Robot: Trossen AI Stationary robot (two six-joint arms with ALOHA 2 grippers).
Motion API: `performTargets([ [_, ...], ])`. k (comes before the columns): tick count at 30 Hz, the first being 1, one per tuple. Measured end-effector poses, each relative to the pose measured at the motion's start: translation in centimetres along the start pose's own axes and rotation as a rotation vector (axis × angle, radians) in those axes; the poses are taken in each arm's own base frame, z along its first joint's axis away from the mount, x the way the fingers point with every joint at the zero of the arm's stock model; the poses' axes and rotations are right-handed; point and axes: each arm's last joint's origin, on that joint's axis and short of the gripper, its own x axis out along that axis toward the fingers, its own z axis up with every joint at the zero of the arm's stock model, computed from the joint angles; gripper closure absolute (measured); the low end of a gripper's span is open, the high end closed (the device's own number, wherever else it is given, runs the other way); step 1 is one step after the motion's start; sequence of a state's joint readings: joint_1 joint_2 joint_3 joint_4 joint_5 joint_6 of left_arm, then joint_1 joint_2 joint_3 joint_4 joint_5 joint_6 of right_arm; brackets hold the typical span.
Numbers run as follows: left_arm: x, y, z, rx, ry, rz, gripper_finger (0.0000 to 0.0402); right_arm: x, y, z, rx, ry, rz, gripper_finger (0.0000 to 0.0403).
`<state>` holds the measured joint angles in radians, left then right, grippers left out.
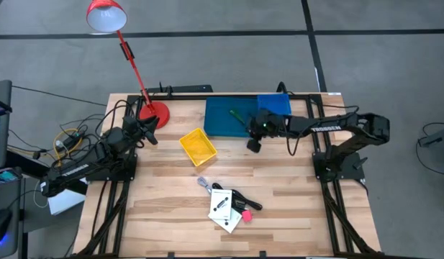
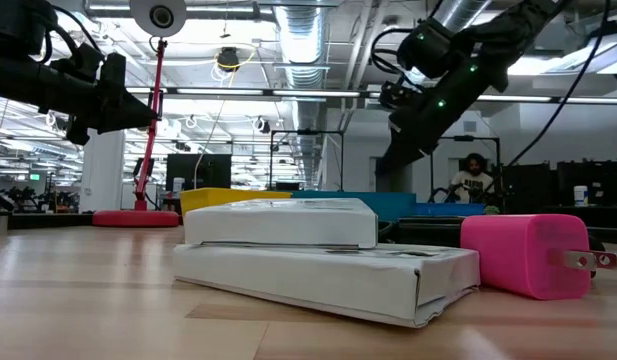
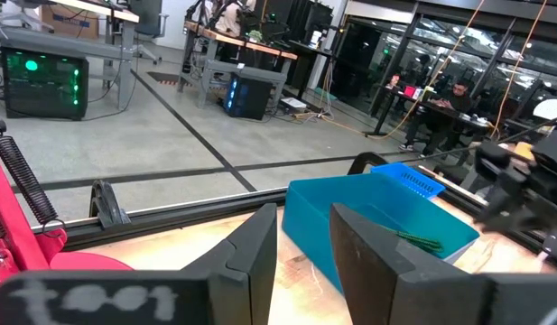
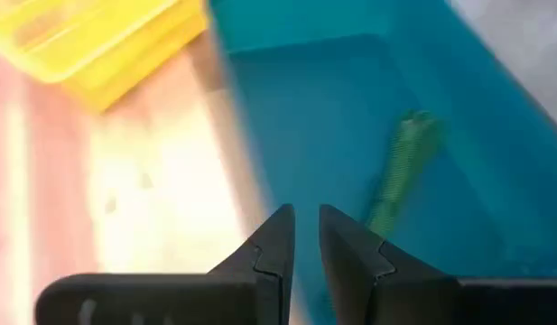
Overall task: Pick and place items into bin
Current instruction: Put the top white card reader box into the yellow bin
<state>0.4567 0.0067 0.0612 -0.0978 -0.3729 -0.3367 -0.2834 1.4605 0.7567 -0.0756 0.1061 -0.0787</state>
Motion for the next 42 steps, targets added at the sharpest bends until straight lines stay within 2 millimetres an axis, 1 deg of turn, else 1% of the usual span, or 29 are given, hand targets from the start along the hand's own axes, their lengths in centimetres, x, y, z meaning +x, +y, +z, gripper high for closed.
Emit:
performTargets([
  [8,0.0,0.0,0.0,0.000,0.000,0.000,0.0307,-0.5,3.1,-0.1,-0.085,0.014,0.019,0.0353],
  [16,0.0,0.0,0.0,0.000,0.000,0.000,0.0307,-0.8,4.9,0.1,-0.125,-0.019,0.061,0.0353],
  [19,0.0,0.0,0.0,0.000,0.000,0.000,0.0307,-0.9,5.0,0.6,-0.122,-0.069,0.063,0.0353],
  [22,0.0,0.0,0.0,0.000,0.000,0.000,0.0307,-0.8,4.7,1.3,-0.126,-0.137,0.048,0.0353],
  [26,0.0,0.0,0.0,0.000,0.000,0.000,0.0307,-0.9,4.0,2.1,-0.086,-0.221,0.038,0.0353],
  [32,0.0,0.0,0.0,0.000,0.000,0.000,0.0307,-0.9,3.9,2.5,-0.012,-0.265,0.053,0.0353],
  [34,0.0,0.0,0.0,0.000,0.000,0.000,0.0307,-1.0,4.2,2.6,0.004,-0.266,0.103,0.0353],
  [37,0.0,0.0,0.0,0.000,0.000,0.000,0.0307,-1.2,5.0,2.7,0.017,-0.279,0.226,0.0353],
  [40,0.0,0.0,0.0,0.000,0.000,0.000,0.0307,-1.5,6.1,2.8,-0.009,-0.297,0.348,0.0353],
  [42,0.0,0.0,0.0,0.000,0.000,0.000,0.0307,-1.8,6.9,2.8,-0.017,-0.301,0.396,0.0353],
])
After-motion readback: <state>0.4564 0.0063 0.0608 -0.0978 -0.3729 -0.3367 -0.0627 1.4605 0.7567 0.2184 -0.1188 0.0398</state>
